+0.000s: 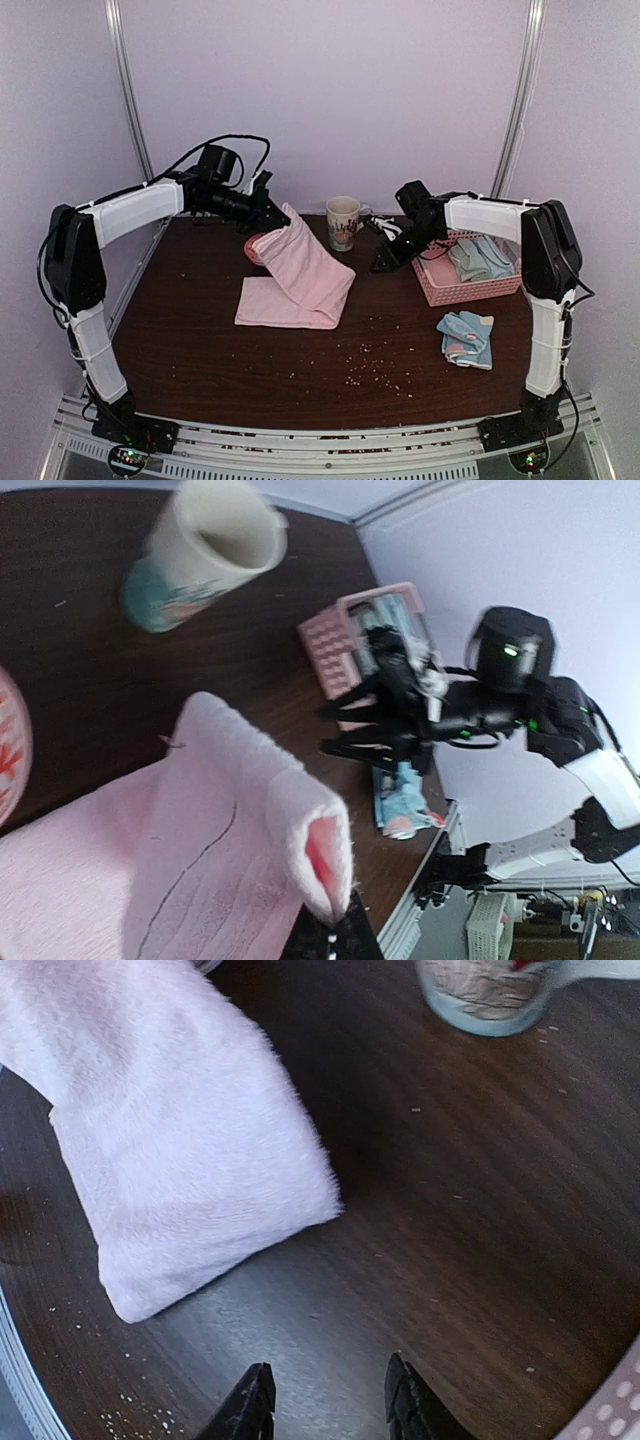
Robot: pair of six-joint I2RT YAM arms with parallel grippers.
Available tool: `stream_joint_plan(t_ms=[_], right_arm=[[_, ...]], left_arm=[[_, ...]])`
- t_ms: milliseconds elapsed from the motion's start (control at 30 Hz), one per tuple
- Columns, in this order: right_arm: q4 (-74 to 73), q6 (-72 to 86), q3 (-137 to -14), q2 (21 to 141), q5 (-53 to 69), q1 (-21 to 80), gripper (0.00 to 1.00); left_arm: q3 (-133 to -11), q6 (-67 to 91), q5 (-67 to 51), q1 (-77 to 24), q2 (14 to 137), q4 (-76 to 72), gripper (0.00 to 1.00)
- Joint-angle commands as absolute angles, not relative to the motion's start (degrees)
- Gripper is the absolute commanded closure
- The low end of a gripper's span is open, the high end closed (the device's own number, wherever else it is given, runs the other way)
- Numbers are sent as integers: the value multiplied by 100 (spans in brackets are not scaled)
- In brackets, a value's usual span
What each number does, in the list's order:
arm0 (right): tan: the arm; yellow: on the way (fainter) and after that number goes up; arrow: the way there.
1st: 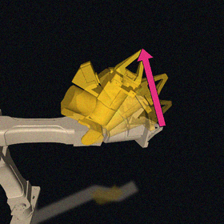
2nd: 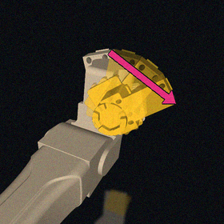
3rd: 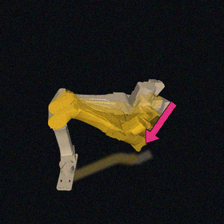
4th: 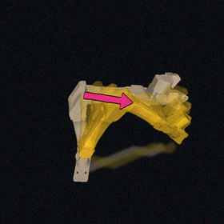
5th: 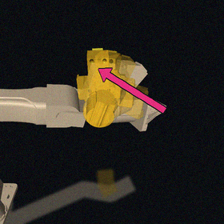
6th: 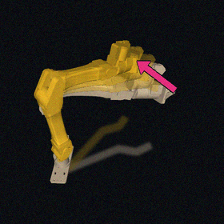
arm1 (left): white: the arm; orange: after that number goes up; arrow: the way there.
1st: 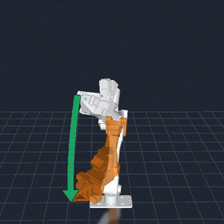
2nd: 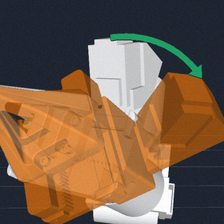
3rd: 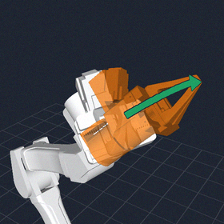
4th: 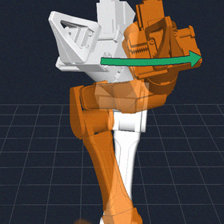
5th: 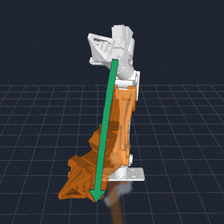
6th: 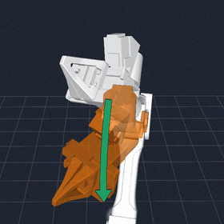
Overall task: Roll the towels
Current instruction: Fold the towel at the center of the board.
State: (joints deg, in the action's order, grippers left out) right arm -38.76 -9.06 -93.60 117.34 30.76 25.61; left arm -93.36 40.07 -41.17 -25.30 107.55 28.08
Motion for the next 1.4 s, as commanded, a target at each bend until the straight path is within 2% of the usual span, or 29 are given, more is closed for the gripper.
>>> stream_joint_plan(t_ms=[0, 167, 300, 500, 633, 700, 800, 900, 1033, 1100, 1200, 1367], right_arm=[[-3876, -895, -9475, 11285, 2969, 2227, 61], [-3741, -889, -9187, 11105, 2982, 2215, 61], [-3765, -946, -9148, 11117, 3238, 2230, 61], [-3902, -840, -9091, 10937, 4198, 2241, 59], [-3149, 222, -8608, 10517, 5585, 2259, 51], [-2537, 750, -8372, 10321, 5793, 2303, 46], [-2479, 1051, -8443, 10307, 5929, 2406, 38], [-2880, 786, -8718, 10352, 5701, 2550, 36], [-3134, 764, -8798, 10282, 4650, 2794, 35], [-3212, 781, -8791, 10187, 4138, 2936, 29], [-3440, 684, -8822, 10037, 3242, 3189, 29], [-3544, 675, -8849, 9872, 2420, 3552, 33]], left_arm=[[-9996, 4728, -4772, -3096, 11237, 2107, 100], [-9743, 5294, -5083, -3279, 11141, 1369, 100], [-9561, 5294, -5050, -3287, 11088, 1335, 100], [-9172, 5742, -5004, -3454, 11132, 601, 100], [-9271, 5906, -4850, -3667, 11405, 312, 100], [-9243, 6095, -4764, -3774, 11513, -6, 100], [-9203, 6321, -4541, -3969, 11658, -357, 100], [-9169, 6509, -4244, -4124, 11764, -525, 100], [-9084, 6759, -3937, -4256, 11781, -869, 100], [-9076, 6788, -3758, -4300, 11771, -863, 100], [-9013, 6851, -3502, -4322, 11729, -866, 100], [-9006, 6976, -3145, -4399, 11689, -917, 100]])
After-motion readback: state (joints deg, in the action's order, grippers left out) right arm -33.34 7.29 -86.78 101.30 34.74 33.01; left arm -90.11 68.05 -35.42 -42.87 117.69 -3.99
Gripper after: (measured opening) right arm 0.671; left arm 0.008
